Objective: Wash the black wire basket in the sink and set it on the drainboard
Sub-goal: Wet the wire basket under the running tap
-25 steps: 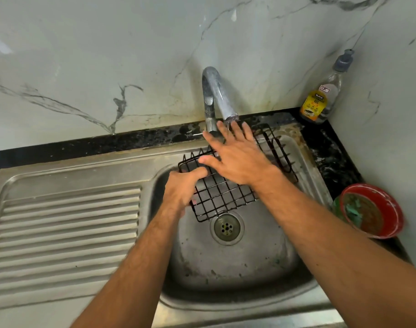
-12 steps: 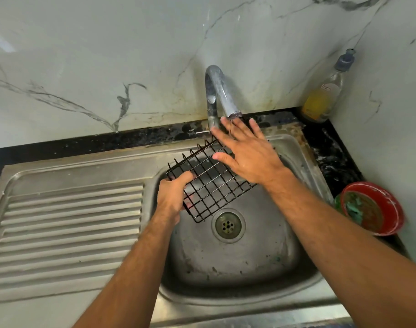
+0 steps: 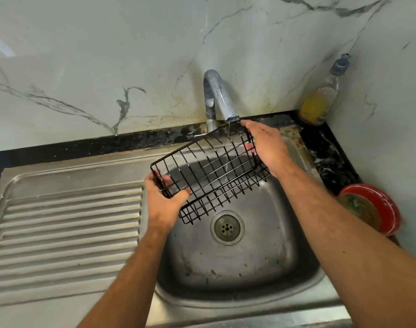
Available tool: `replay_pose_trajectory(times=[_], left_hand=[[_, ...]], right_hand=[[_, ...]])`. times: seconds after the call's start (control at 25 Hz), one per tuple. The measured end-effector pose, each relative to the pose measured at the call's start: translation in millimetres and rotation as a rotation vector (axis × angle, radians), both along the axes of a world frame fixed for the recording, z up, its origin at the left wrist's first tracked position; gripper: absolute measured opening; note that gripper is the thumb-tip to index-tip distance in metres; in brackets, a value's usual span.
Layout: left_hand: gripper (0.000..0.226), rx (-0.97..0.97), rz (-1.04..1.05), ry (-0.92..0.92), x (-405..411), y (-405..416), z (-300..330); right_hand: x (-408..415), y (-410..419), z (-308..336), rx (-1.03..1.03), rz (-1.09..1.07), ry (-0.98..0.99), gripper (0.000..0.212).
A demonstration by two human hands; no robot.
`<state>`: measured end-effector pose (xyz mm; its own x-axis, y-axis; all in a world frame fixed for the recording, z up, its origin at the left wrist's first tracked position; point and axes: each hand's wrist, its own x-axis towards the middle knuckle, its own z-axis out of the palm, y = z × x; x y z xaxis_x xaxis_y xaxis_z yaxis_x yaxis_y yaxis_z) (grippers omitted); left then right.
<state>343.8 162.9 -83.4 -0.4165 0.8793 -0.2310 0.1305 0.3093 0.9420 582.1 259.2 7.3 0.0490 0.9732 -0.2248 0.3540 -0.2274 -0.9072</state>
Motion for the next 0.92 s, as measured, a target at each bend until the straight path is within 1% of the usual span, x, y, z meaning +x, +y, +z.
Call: replay_pose_trajectory(times=[0.08, 0.16, 0.2, 0.28, 0.32, 0.4, 0.44, 0.48, 0.52, 0.56, 0.6, 0.64, 0.68, 0.76, 0.84, 0.92], left_hand=[[0.094, 0.036, -0.021, 0.001, -2.4, -6.7, -5.5], [0.089, 0.038, -0.032, -0.03, -8.6, -11.1, -12.3], [0.088, 0.039, -0.028, -0.066, -12.5, -13.0, -15.5], [0.085, 0.032, 0.021, -0.17, -18.1, -14.8, -19.6], [0.076, 0.014, 0.048, -0.226, -19.7, -15.0, -19.7], [0.034, -0.04, 0.07, -0.299, -18.7, -17.7, -16.4], [0.02, -0.095, 0.072, -0.321, -17.5, -19.8, -14.0], [0.009, -0.161, 0.064, -0.347, -17.3, -20.9, -12.0], [0.009, -0.233, 0.053, -0.359, -16.7, -21.6, -9.4], [0.024, -0.303, 0.03, -0.359, -17.7, -21.8, -8.5], [0.031, -0.36, 0.007, -0.372, -18.0, -20.7, -5.4], [0.032, -0.403, -0.006, -0.407, -17.9, -18.4, -0.5], [0.036, -0.432, -0.022, -0.435, -18.1, -15.5, 2.9], [0.055, -0.472, -0.081, -0.5, -20.7, -7.3, 8.1], [0.062, -0.521, -0.14, -0.537, -25.4, 2.6, 15.0], [0.067, -0.608, -0.166, -0.576, -28.9, 10.7, 19.6]], right_hand=[[-2.7, 2.2, -7.2, 0.057, -0.024, 0.048, 0.03], [-5.7, 1.4, -14.2, 0.078, 0.032, 0.078, 0.03], [-9.2, -1.7, -14.6, 0.094, 0.075, 0.077, 0.032], [-20.2, -8.8, -9.0, 0.144, 0.149, 0.002, 0.039], [-25.5, -10.1, -5.5, 0.149, 0.185, -0.046, 0.043], [-29.4, -5.8, -3.6, 0.113, 0.288, -0.156, 0.048], [-27.5, -1.5, -3.3, 0.083, 0.358, -0.208, 0.049], [-24.7, 2.5, -2.0, 0.045, 0.424, -0.216, 0.049], [-21.9, 7.9, -2.0, 0.008, 0.466, -0.188, 0.048], [-19.0, 12.9, -2.0, -0.012, 0.48, -0.142, 0.046], [-16.1, 17.1, 0.2, -0.019, 0.474, -0.094, 0.044], [-13.1, 21.9, 1.4, -0.035, 0.448, -0.044, 0.042], [-10.1, 26.4, 2.7, -0.065, 0.404, 0.013, 0.04], [-1.0, 34.6, 3.8, -0.143, 0.273, 0.095, 0.033], [9.2, 42.6, 1.2, -0.265, 0.154, 0.165, 0.026], [20.3, 50.3, -3.8, -0.392, 0.112, 0.361, 0.027]])
